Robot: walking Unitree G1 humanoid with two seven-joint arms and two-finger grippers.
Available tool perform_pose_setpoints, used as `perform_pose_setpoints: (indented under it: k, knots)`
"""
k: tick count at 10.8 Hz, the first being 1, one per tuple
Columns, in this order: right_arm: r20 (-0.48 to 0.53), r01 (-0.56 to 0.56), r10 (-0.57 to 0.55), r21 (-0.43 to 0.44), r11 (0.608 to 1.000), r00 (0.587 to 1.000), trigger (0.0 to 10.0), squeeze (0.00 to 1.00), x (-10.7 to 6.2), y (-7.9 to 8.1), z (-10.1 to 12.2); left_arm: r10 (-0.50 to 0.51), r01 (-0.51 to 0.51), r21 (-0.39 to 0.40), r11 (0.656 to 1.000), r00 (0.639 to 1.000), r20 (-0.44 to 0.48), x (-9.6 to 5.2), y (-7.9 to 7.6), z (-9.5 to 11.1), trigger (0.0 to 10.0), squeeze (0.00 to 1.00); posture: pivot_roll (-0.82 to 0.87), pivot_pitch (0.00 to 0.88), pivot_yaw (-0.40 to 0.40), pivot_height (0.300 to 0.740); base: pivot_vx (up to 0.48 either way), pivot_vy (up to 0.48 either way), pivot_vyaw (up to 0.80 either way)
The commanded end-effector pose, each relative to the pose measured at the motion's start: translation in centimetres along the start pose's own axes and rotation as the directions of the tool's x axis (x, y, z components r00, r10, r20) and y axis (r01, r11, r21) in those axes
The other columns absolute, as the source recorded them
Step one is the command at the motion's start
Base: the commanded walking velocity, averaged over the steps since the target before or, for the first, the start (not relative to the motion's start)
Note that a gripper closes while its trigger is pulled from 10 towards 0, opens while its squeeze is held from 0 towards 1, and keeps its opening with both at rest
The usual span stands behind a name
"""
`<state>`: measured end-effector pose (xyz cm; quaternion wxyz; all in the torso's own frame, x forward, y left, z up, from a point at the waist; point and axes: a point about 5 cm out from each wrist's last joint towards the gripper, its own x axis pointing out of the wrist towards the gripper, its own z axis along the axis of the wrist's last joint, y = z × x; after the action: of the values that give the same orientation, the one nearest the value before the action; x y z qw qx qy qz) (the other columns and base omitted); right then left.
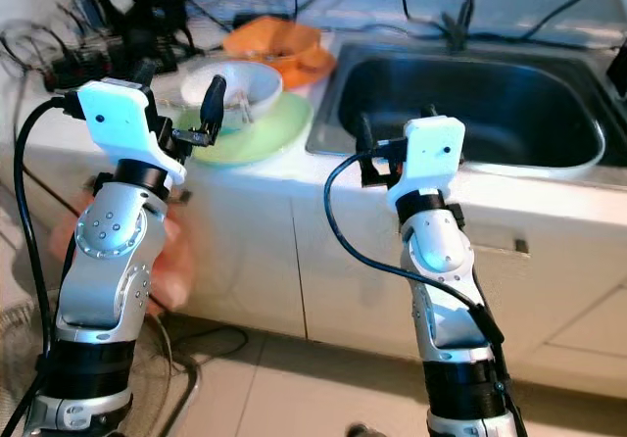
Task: Kitchen organization
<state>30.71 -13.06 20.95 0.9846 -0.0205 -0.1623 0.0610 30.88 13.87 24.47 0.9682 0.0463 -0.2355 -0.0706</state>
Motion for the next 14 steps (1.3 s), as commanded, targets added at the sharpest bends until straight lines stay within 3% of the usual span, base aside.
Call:
perform_pose_setpoints:
  k: [1, 7, 9, 14]
  knots:
    - [0.033, 0.000, 0.000, -0.006, 1.000, 0.999, 10.0, 0.00, -0.03, -0.08, 0.80, -0.009, 0.008, 0.004, 1.000, 1.000, 0.018, 0.03, -0.08, 0.58, 10.0, 0.00, 0.02, 0.040, 0.055, 0.740, 0.337, 0.000, 0.00]
    - [0.028, 0.002, -0.002, -0.011, 1.000, 1.000, 10.0, 0.00, -0.35, 0.02, 0.80, -0.024, 0.025, 0.019, 1.000, 0.999, -0.027, -0.32, -0.41, -0.10, 10.0, 0.00, 0.02, 0.057, 0.060, 0.740, 0.359, 0.000, 0.00]
    - [0.025, 0.010, -0.010, -0.009, 1.000, 1.000, 10.0, 0.00, -0.40, -0.08, 0.77, -0.047, 0.047, 0.002, 0.999, 0.999, -0.024, -0.38, -0.75, -0.10, 10.0, 0.00, 0.02, 0.060, 0.060, 0.740, 0.000, 0.000, 0.00]
    - [0.003, 0.011, -0.011, -0.009, 1.000, 1.000, 10.0, 0.00, -0.29, -0.14, 0.38, -0.054, 0.054, 0.006, 0.999, 0.999, -0.007, -0.32, -0.83, 0.14, 10.0, 0.00, 0.02, 0.053, 0.058, 0.740, 0.000, 0.000, -0.72]
